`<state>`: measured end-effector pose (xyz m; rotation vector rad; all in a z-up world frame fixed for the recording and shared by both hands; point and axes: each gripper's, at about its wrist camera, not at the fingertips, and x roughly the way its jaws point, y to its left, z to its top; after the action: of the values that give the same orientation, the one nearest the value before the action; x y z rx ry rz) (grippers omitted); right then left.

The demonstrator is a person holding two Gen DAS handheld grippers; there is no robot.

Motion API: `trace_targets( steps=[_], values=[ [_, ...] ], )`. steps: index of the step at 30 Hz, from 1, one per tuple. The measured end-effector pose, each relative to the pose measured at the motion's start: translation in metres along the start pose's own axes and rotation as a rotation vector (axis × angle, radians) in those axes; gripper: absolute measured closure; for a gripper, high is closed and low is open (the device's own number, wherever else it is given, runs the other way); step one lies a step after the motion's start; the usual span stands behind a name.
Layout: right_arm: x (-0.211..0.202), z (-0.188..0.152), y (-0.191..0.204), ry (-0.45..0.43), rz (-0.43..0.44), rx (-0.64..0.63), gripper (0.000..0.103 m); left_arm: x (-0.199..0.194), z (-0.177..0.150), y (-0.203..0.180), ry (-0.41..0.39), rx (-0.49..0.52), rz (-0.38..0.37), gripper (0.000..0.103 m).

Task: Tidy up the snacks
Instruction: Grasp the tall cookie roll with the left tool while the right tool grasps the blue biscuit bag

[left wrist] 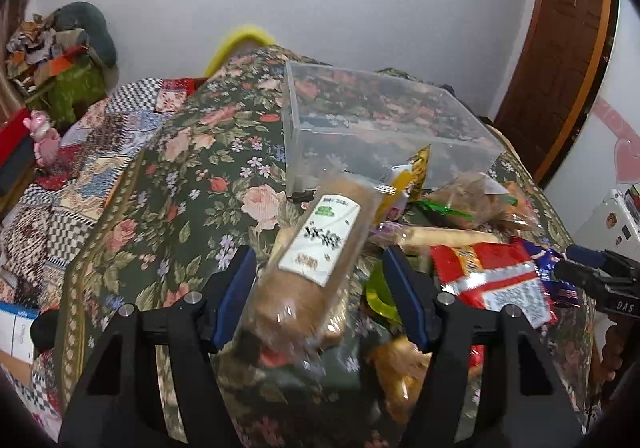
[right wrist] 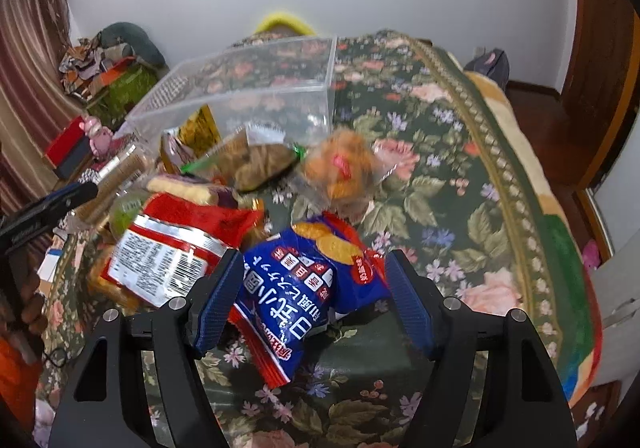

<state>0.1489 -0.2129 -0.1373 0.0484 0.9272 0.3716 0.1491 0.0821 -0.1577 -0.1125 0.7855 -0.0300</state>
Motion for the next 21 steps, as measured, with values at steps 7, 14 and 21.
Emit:
trace_targets(
  steps=[7, 14, 21],
  values=[
    [0.013, 0.001, -0.007, 0.031, 0.040, 0.045, 0.020, 0.029, 0.009, 0.004, 0.049, 0.035, -0.033, 0.037],
    [0.018, 0.000, -0.004, 0.038, 0.031, 0.021, 0.015, 0.036, 0.002, -0.006, 0.034, 0.082, 0.001, 0.060],
    [0.014, -0.002, -0.016, 0.036, 0.060, 0.053, 0.020, 0.022, -0.006, -0.004, 0.026, 0.062, 0.009, 0.065]
  ],
)
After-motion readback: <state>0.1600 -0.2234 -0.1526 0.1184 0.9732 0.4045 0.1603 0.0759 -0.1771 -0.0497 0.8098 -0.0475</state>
